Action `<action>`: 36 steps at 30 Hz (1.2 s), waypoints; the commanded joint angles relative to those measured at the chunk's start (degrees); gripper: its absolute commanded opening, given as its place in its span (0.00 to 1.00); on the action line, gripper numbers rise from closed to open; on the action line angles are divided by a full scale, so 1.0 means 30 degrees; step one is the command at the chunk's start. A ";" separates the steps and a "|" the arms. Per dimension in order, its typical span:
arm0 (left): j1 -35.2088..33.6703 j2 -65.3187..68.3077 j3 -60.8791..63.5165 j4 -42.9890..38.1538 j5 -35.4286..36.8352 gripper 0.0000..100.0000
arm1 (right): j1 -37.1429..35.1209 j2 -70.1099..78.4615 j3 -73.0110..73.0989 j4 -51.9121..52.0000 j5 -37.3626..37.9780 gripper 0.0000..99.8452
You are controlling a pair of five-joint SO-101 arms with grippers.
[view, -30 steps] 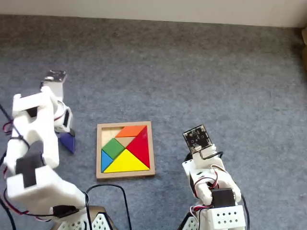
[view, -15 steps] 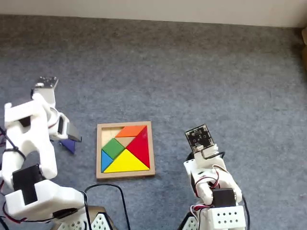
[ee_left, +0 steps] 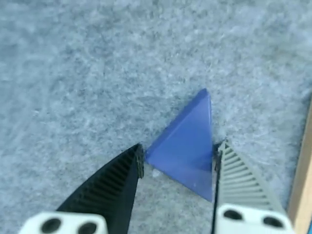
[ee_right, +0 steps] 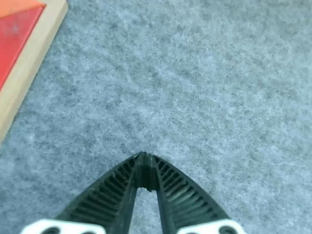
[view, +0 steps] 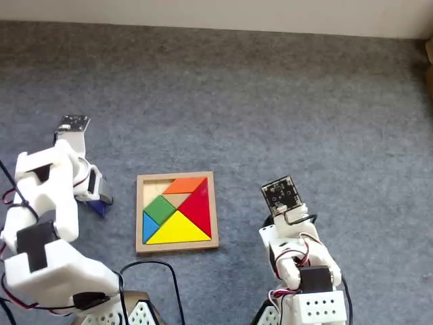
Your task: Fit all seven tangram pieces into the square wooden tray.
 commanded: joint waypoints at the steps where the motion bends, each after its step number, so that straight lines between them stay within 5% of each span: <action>1: 0.0484 0.0630 -0.1333 0.0586 -0.0029 0.22 | 0.0308 -0.0366 0.2095 0.0132 0.0234 0.01; 12: 0.1040 -0.2418 -0.0982 0.1260 -0.0117 0.15 | 0.0308 -0.0366 0.2095 0.0132 0.0234 0.01; 27: 0.5407 -0.6432 -0.0747 0.3458 -0.0147 0.15 | 0.0308 -0.0366 0.2095 0.0132 0.0234 0.01; 36: 0.7165 -0.3736 -0.2154 0.3399 -0.3399 0.15 | 0.0308 -0.0366 0.2095 0.0132 0.0234 0.01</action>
